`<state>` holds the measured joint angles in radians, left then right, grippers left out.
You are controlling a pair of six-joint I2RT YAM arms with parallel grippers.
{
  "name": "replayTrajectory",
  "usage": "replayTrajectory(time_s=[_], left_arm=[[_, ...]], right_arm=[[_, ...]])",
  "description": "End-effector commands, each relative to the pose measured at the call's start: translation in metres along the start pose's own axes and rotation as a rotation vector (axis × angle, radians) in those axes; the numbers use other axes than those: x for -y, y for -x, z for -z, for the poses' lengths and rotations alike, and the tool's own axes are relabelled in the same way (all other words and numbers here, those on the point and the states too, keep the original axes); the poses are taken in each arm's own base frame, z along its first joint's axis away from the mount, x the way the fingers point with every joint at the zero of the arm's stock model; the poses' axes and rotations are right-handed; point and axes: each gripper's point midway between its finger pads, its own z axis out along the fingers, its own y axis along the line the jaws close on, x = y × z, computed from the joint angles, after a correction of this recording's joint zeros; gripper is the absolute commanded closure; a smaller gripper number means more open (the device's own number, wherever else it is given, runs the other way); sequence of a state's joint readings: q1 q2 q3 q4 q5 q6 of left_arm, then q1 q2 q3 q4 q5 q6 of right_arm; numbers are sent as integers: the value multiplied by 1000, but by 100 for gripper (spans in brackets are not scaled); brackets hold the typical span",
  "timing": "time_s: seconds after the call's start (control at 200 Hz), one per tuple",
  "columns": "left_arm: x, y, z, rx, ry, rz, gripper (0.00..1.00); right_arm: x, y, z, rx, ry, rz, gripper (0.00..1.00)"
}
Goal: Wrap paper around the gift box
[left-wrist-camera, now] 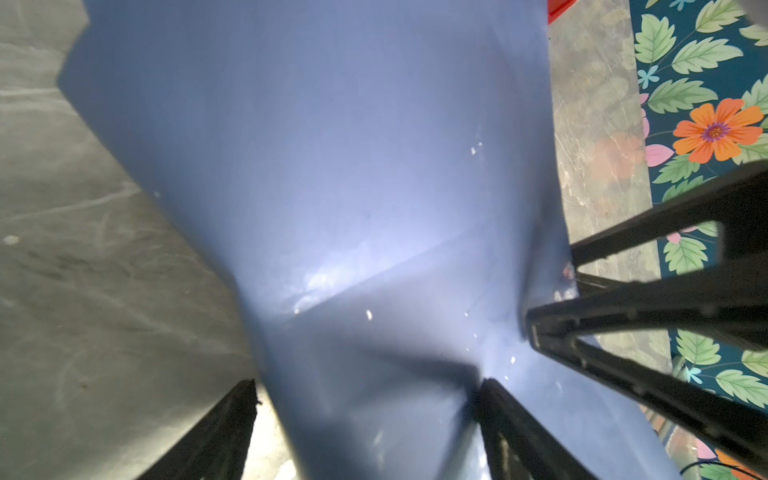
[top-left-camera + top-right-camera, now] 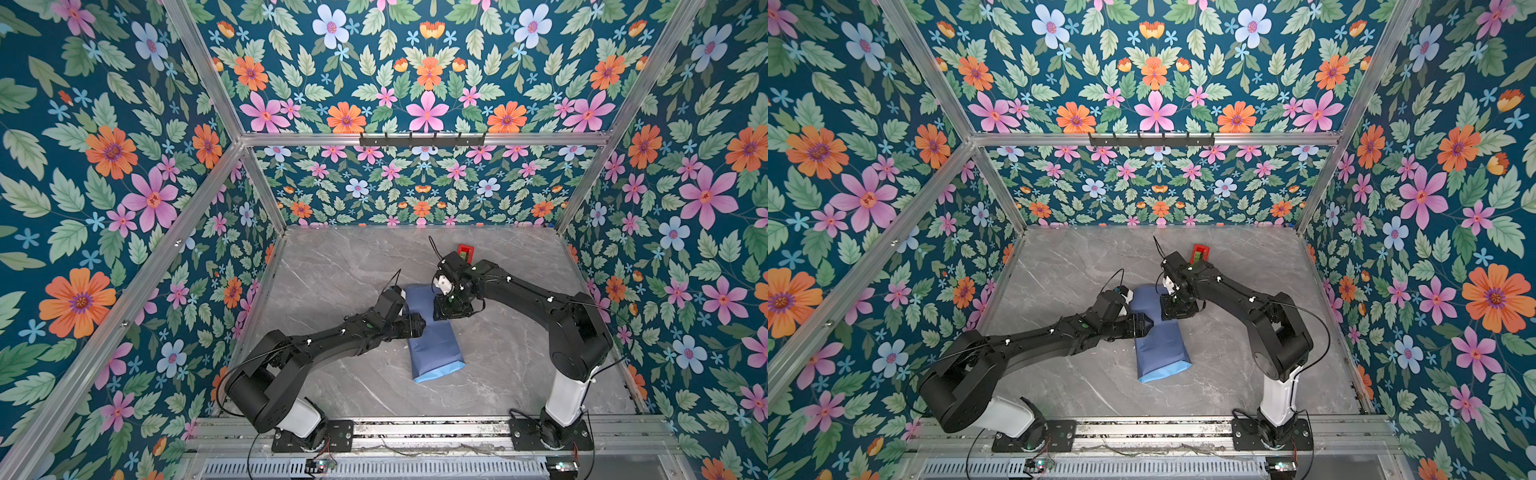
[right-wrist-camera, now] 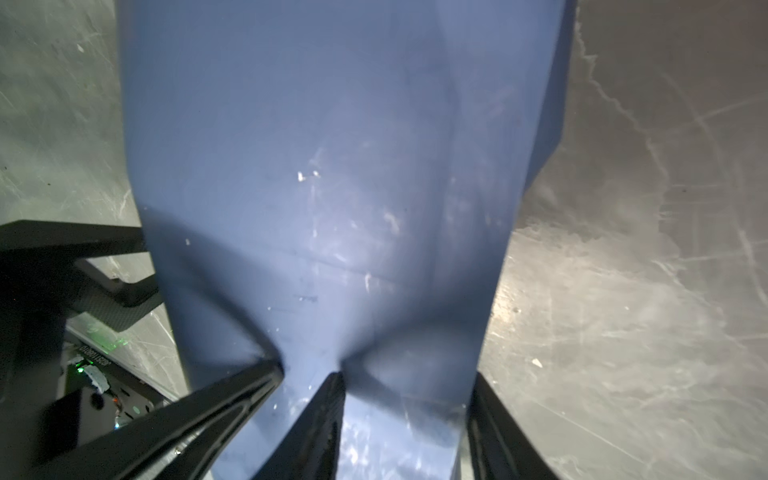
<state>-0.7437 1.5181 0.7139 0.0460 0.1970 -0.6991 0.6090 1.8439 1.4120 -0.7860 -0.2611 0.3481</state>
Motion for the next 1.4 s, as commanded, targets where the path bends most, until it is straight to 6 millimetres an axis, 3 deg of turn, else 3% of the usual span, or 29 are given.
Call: replayTrajectory(time_s=[0.0, 0.505, 0.68, 0.87, 1.015, 1.125, 1.145, 1.19, 1.395], left_arm=[[-54, -39, 3, -130, 232, -14, 16], [-54, -38, 3, -129, 229, -14, 16], [-53, -38, 3, -125, 226, -13, 16], [-48, -33, 2, -117, 213, -14, 16], [-39, -24, 4, -95, 188, -15, 15], [-30, -16, 5, -76, 169, -18, 14], [-29, -15, 5, -74, 167, -18, 14], [-26, -12, 6, -69, 162, -20, 14], [-14, -1, 12, -41, 144, -30, 13]], right_arm=[[-7, 0, -4, -6, 47, -16, 52], [-17, 0, -23, -25, 272, -101, 44], [-5, 1, -26, -21, 298, -147, 40], [10, 11, -2, 33, 301, -154, 34], [16, 8, 24, 77, 303, -139, 29], [14, -6, 33, 78, 300, -89, 29], [10, -7, 45, 102, 301, -72, 29], [10, -15, 50, 97, 277, -43, 30], [22, -49, 57, -23, 41, 74, 30]])
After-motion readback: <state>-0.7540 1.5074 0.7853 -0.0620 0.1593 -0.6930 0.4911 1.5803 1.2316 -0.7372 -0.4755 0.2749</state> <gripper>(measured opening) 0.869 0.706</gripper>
